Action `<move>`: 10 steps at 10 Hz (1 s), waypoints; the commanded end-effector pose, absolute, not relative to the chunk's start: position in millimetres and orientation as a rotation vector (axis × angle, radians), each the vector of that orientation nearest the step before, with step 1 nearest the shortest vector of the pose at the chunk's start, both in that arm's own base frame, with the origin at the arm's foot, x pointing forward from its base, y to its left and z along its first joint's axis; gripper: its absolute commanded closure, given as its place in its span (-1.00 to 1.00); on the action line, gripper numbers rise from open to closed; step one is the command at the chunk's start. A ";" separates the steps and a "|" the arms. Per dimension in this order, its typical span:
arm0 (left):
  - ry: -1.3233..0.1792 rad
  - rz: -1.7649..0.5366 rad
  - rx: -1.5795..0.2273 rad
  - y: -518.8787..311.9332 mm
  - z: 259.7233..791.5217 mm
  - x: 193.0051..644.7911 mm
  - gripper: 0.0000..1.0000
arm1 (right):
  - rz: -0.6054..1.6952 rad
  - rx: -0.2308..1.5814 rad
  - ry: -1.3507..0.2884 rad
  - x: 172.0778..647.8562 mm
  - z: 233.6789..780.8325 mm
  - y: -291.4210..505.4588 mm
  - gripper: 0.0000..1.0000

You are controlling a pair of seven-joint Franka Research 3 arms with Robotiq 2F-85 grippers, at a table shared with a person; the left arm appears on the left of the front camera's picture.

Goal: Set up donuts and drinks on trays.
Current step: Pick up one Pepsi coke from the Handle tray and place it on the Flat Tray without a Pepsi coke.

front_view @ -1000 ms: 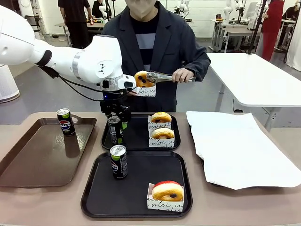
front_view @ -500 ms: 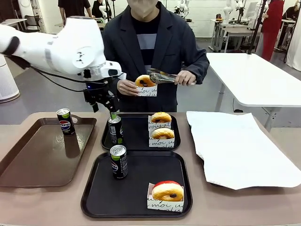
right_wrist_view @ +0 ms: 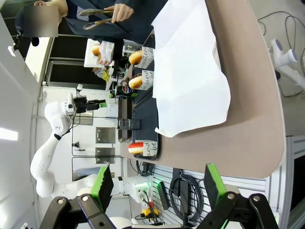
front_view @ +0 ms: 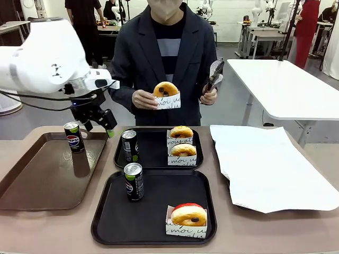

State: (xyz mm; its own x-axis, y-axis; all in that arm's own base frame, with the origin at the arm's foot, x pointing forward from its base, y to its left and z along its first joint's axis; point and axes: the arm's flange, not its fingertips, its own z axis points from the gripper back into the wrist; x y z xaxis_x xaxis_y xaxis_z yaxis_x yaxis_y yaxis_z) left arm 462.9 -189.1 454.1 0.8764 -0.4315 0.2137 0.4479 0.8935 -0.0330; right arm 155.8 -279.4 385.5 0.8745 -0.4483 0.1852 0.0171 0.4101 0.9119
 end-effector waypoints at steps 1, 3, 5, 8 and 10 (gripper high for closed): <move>-0.228 -0.449 -0.121 -164.9 456.7 447.3 -1.00 | -0.293 1.131 -0.468 156.2 385.5 -278.5 -1.00; -0.184 -0.413 -0.141 -140.7 461.4 438.4 -1.00 | -0.293 1.131 -0.468 156.2 385.5 -278.5 -1.00; -0.143 -0.361 -0.154 -122.3 462.4 436.4 -1.00 | -0.293 1.131 -0.468 156.2 385.5 -278.5 -1.00; -0.184 -0.395 -0.119 -140.6 460.6 442.6 -1.00 | -0.293 1.131 -0.468 156.2 385.5 -278.5 -1.00; -0.184 -0.395 -0.119 -140.6 460.6 442.6 -1.00 | -0.293 1.131 -0.468 156.2 385.5 -278.5 -1.00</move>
